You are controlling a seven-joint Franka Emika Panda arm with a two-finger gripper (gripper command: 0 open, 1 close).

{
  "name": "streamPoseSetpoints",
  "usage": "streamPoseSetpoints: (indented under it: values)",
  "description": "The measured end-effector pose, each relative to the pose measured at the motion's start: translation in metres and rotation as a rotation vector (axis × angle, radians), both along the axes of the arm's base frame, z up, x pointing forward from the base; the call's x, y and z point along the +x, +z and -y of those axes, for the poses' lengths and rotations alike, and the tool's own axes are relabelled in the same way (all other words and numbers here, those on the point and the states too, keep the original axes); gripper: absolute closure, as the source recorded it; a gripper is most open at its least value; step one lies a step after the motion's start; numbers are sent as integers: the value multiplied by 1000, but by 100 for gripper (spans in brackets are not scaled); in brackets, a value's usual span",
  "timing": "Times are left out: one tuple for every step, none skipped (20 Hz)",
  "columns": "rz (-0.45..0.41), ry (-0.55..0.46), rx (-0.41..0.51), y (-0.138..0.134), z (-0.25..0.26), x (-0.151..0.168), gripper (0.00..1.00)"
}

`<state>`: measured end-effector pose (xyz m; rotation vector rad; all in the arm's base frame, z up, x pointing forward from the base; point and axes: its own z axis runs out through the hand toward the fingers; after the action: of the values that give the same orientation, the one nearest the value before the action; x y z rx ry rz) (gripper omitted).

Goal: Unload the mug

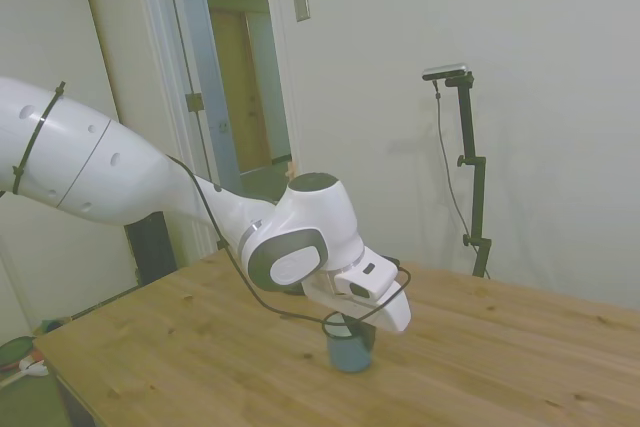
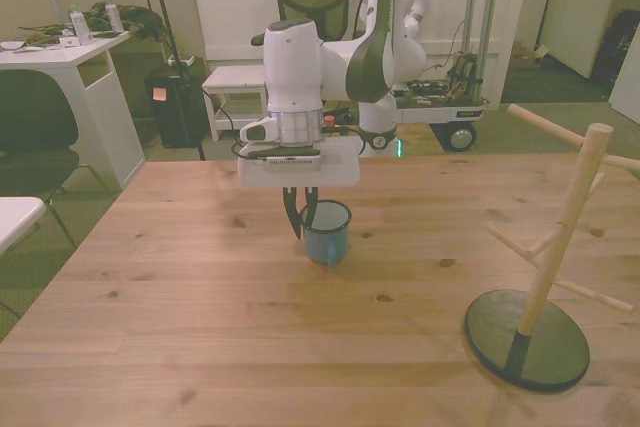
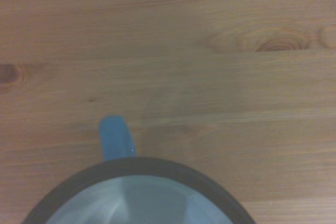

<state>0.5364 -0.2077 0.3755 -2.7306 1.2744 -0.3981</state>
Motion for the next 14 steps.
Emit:
streamPoseSetpoints:
  values:
    - [0, 3, 0, 0, -2, 1, 0]
    - [0, 5, 0, 0, -3, 1, 0]
    - [0, 6, 0, 0, -4, 1, 0]
    - [1, 7, 0, 1, -4, 2, 0]
    - [3, 6, -1, 2, -3, 2, 0]
    - [6, 5, -1, 3, -3, 1, 0]
    - [11, 5, -2, 7, -3, 1, 0]
    - [16, 5, -2, 10, -3, 0, 0]
    - [23, 6, -3, 14, -4, -1, 0]
    - [30, 6, -3, 20, -4, -4, 0]
    - [38, 7, 0, 27, -5, -6, 0]
    - [44, 8, 7, 35, -6, -10, 0]
    - [53, 9, 14, 44, -8, -14, 0]
    - [63, 10, 20, 54, -9, -19, 0]
